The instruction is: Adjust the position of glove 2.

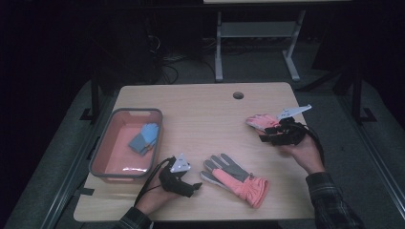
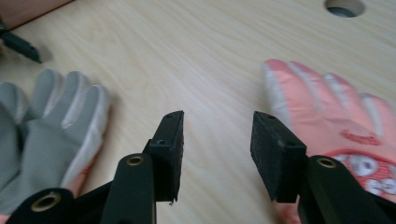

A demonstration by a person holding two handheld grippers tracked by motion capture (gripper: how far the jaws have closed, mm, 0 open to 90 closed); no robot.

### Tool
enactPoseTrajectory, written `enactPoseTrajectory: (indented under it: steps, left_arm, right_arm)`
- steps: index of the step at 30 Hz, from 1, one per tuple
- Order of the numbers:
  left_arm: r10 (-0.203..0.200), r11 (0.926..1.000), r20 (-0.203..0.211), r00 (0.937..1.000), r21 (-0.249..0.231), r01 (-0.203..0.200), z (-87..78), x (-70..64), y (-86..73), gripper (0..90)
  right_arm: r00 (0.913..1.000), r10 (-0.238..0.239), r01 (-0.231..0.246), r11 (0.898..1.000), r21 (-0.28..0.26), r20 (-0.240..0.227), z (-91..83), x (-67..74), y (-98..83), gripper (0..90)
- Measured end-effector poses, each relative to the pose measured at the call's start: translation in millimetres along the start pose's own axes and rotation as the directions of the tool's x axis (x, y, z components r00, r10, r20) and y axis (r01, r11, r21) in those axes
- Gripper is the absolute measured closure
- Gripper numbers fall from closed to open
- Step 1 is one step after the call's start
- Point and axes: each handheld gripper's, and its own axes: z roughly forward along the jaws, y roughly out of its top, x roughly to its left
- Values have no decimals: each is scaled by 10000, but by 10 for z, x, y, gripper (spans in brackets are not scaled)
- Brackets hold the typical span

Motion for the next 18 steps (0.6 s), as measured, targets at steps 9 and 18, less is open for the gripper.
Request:
enactPoseTrajectory:
  steps: [9,18]
  left_arm:
    - [65,10000,-24,10000,1,-65,-1,5,1,127]
    - [24,10000,-29,10000,-24,-24,5,5,4,127]
  right_arm:
    - [9979,450,-455,9989,93,456,-10,-429,-73,529]
    - [9954,792,-815,9958,424,538,47,-685,-213,510]
